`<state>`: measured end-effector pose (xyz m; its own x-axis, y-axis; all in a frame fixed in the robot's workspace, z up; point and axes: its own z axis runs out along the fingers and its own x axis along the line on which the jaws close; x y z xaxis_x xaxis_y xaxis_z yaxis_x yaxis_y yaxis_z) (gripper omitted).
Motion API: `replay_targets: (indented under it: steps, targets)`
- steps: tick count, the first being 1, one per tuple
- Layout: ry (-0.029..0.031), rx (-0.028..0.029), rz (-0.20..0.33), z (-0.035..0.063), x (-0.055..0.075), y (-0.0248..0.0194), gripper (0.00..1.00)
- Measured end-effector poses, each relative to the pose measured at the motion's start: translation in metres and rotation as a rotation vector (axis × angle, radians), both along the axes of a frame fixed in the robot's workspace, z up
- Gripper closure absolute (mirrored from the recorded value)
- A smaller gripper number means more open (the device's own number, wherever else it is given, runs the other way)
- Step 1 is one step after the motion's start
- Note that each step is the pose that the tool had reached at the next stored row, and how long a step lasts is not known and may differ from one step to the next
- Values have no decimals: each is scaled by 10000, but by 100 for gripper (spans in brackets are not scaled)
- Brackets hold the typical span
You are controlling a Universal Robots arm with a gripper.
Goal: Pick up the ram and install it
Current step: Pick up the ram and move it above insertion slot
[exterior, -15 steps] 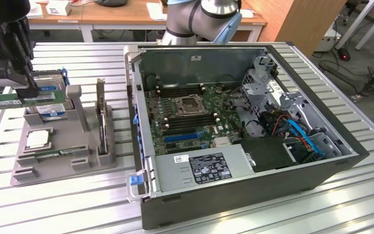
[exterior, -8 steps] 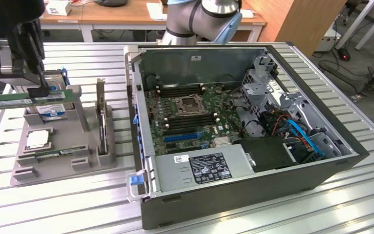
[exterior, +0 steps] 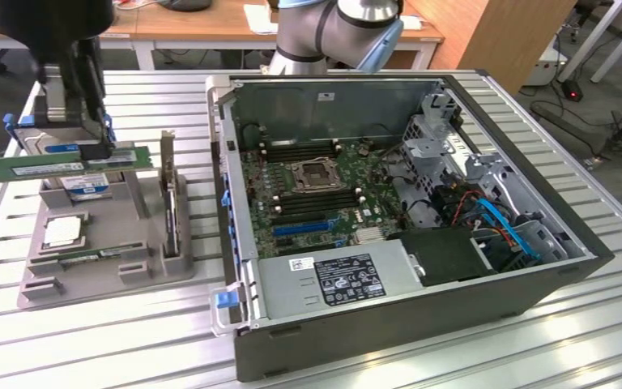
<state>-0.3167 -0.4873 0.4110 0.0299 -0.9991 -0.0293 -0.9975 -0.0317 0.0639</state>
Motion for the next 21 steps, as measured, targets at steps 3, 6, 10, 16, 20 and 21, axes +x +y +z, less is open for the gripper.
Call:
replay_targets:
  steps: [3, 6, 10, 16, 20, 21]
  targets:
    - [0, -1, -2, 0, 93, 0, 89]
    - [0, 1, -1, -1, 199, 0, 89]
    - [0, 1, -1, 0, 360, 0, 89]
    - [0, 0, -2, 0, 575, 0, 89]
    - [0, 0, 0, 0, 684, 0, 89]
    - [1, -1, 0, 0, 712, 0, 89]
